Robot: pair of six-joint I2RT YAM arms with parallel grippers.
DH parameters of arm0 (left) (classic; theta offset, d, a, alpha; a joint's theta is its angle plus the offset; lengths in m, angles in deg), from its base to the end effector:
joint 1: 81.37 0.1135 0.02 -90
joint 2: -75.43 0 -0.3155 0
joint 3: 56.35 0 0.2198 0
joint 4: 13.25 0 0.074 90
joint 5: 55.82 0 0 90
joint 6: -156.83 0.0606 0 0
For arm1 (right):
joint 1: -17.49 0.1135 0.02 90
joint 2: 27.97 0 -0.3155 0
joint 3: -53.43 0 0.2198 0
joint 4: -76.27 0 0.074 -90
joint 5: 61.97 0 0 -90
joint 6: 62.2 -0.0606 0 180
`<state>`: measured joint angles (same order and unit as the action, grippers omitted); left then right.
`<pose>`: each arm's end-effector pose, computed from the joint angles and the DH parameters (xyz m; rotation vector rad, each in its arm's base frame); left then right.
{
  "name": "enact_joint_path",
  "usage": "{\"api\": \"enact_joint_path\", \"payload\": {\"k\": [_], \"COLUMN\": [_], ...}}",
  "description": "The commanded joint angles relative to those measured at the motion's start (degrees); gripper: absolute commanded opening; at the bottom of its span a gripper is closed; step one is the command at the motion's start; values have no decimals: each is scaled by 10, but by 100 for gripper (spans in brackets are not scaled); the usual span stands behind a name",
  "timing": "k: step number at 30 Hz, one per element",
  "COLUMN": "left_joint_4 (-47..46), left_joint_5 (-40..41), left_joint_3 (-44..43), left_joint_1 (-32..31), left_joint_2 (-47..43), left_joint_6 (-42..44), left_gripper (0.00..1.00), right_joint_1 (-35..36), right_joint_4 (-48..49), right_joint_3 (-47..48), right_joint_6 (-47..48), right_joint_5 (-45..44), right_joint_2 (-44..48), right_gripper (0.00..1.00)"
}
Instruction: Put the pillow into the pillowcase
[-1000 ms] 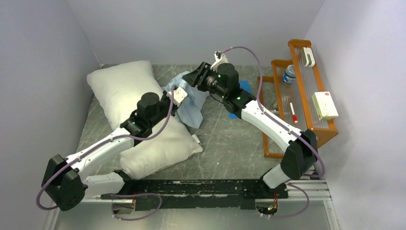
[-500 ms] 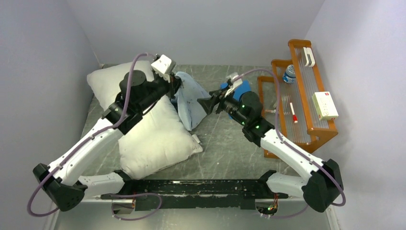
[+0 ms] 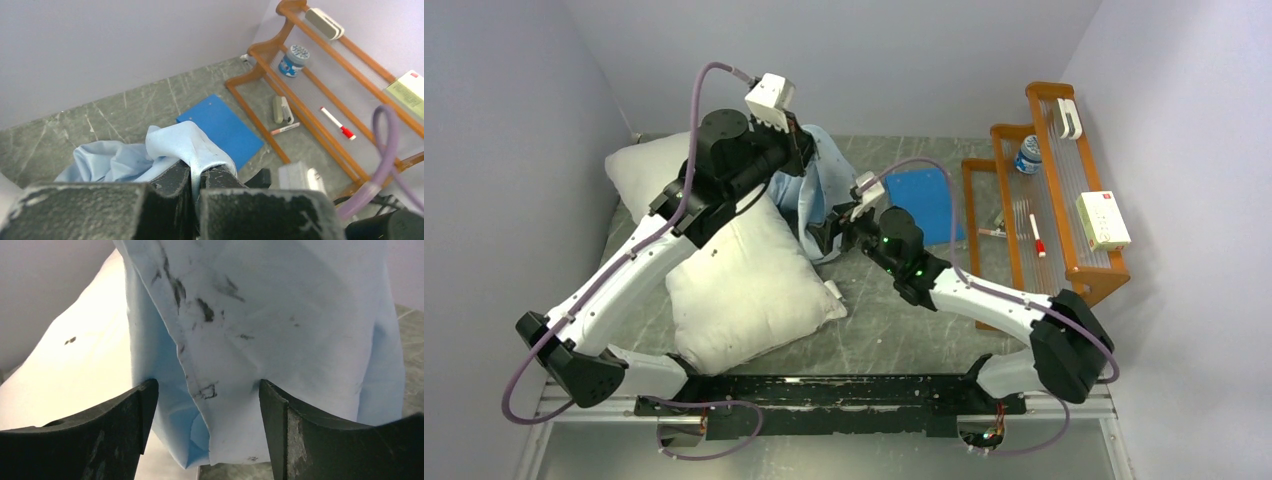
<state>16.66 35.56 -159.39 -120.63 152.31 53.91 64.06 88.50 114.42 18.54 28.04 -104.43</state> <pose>0.2177 -0.1760 0.5089 0.3642 1.6398 -0.6737 0.2010 0.2123 0.3540 -0.5376 1.5919 0.7435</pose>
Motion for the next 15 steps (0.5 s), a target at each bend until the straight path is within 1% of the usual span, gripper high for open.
{"api": "enact_joint_path", "payload": {"k": [1,2,5,7,9,10,11,12,15], "left_joint_4": [-32,-34,-15,3,16,17,16,10,-15], "left_joint_5": [3,-2,2,21,48,61,78,91,96], "left_joint_3": [-27,-31,-51,-58,-54,-49,-40,-32,-13], "left_joint_1": [-4,-4,-3,-3,-3,-3,-2,6,58], "left_joint_2": [-12,-12,-11,-14,-21,-25,-32,-39,-53], "left_joint_6": [-61,-67,-66,-53,-30,-15,-1,6,22], "left_gripper": [5,5,5,5,5,5,5,5,5], "right_joint_1": [33,40,45,45,42,38,33,24,-23], "right_joint_4": [82,87,93,89,71,63,53,43,6], "right_joint_3": [-13,-10,-7,-11,-14,-13,-10,-2,34], "right_joint_6": [29,32,29,27,13,10,11,11,-8], "right_joint_5": [-146,-180,-269,-315,-350,-363,-368,-370,-366], "right_joint_2": [-46,-58,-81,-85,-79,-74,-67,-58,-21], "right_gripper": [76,74,65,54,36,24,5,0,0]}}
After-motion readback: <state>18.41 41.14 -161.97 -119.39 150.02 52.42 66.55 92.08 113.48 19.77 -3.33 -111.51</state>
